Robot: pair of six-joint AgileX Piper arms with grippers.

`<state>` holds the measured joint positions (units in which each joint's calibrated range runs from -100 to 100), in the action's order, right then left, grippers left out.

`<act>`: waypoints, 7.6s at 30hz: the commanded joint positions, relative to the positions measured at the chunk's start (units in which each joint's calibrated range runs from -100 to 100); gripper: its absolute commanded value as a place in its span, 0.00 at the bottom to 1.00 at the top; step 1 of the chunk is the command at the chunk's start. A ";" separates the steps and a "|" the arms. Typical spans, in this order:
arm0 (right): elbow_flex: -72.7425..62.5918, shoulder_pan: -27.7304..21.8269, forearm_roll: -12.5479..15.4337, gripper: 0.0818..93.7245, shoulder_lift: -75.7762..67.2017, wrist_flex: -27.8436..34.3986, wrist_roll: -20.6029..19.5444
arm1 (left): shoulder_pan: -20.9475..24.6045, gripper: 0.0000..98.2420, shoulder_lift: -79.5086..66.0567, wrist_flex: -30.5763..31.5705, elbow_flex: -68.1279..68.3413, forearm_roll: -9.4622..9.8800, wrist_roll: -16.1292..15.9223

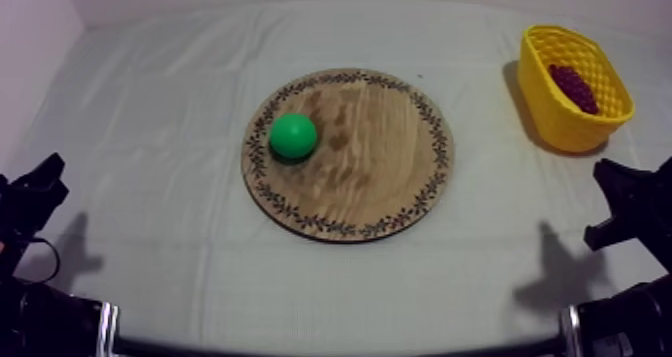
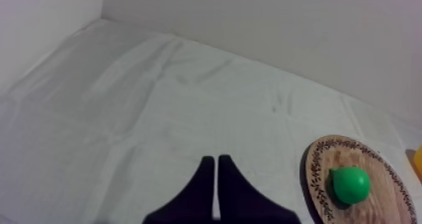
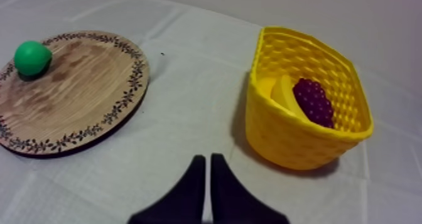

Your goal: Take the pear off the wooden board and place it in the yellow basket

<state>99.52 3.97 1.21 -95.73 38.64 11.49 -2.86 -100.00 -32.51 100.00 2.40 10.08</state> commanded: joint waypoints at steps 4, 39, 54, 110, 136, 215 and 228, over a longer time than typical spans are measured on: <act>0.03 0.01 -0.02 0.00 -0.02 -0.01 0.01 | 0.00 0.00 0.00 0.01 0.00 0.02 0.01; 0.03 0.01 -0.02 0.01 -0.02 -0.01 -0.02 | 0.00 0.00 0.00 0.01 0.00 0.02 0.01; -16.78 3.73 1.75 0.00 14.53 -0.18 2.56 | 0.00 0.00 0.00 0.01 0.00 0.02 0.01; -111.64 26.89 -2.15 0.00 105.99 47.13 5.59 | 0.00 0.00 0.00 0.01 0.00 0.02 0.01; -129.02 34.28 -13.34 0.00 125.24 58.92 -20.66 | 0.00 0.00 0.00 0.01 0.00 0.02 0.01; -138.14 29.94 -5.93 0.81 150.00 54.90 -35.32 | 0.00 0.00 0.00 0.01 0.00 0.02 0.01; -139.35 29.43 -5.51 0.53 153.13 52.25 -34.12 | 0.00 0.00 0.00 0.01 0.00 0.02 0.01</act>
<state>-39.73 33.46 -4.32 57.40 90.93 -22.73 -2.86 -100.00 -32.51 100.00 2.40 10.08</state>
